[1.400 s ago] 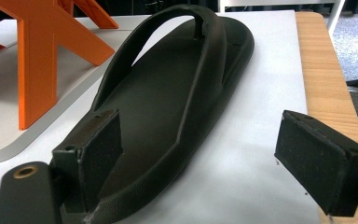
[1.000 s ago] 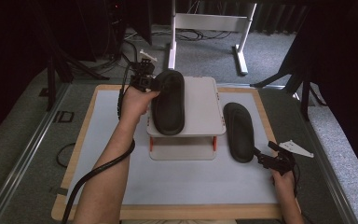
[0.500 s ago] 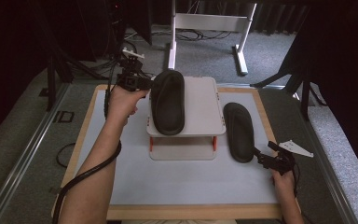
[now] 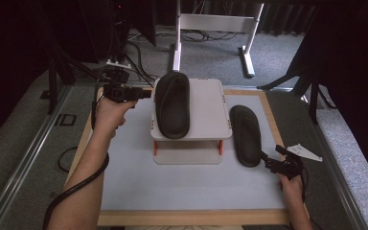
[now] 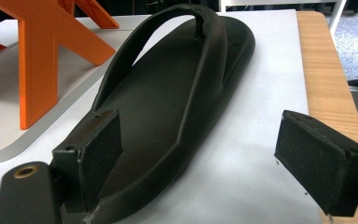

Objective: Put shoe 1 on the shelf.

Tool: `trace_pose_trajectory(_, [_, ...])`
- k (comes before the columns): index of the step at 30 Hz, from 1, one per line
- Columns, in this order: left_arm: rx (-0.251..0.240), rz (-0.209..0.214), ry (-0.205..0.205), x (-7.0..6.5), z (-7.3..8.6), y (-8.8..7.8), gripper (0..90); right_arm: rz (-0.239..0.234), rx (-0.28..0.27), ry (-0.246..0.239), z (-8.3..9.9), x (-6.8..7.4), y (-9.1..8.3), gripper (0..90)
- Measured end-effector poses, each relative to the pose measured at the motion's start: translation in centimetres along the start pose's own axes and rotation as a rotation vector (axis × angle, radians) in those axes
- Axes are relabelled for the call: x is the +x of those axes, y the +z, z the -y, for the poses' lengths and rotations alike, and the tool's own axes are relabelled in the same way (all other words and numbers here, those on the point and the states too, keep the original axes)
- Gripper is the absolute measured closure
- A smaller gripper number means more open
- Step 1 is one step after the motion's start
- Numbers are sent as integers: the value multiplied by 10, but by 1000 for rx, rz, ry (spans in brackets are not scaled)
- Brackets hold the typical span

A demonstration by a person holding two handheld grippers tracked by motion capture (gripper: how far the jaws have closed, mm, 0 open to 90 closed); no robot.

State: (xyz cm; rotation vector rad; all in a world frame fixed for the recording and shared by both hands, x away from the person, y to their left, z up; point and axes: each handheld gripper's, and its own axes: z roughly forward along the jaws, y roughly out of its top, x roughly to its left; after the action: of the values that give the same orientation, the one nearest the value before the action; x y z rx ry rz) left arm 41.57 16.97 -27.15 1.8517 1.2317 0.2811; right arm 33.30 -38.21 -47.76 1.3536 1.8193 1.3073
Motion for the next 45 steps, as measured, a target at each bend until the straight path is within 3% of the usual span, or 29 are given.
trace_pose_trajectory(5, [-18,-2,-1,12,15,-6,560,2,0,-4,0,0,0,139])
trace_pose_trajectory(7, [-26,23,0,17,21,-7,560,0,1,-2,0,0,0,139])
trace_pose_trajectory(9, [-25,-9,5,21,28,-9,561,-2,2,-2,0,0,0,141])
trace_pose_trajectory(12, [-41,-5,-13,29,39,-10,561,-1,2,-4,0,0,0,141])
trace_pose_trajectory(14, [-51,-12,-7,31,43,-10,561,0,2,-4,0,1,0,141])
trace_pose_trajectory(15, [-55,-39,9,34,51,-10,561,0,2,-4,0,1,0,141])
trace_pose_trajectory(20, [-89,-52,32,41,72,-6,562,0,3,-5,0,1,0,141])
trace_pose_trajectory(26, [-80,-9,61,43,95,5,570,-1,3,-7,0,1,0,141])
trace_pose_trajectory(30, [-80,-29,62,46,109,11,564,-1,3,-7,0,1,0,141])
trace_pose_trajectory(36, [-74,-22,50,54,132,21,564,-4,4,-11,0,1,0,141])
trace_pose_trajectory(38, [-70,-46,62,56,141,23,564,-4,3,-10,0,1,0,141])
trace_pose_trajectory(41, [-92,-50,45,62,153,25,563,-3,4,-13,0,1,0,141])
trace_pose_trajectory(45, [-53,-74,42,69,166,30,538,-2,7,-31,0,3,1,140])
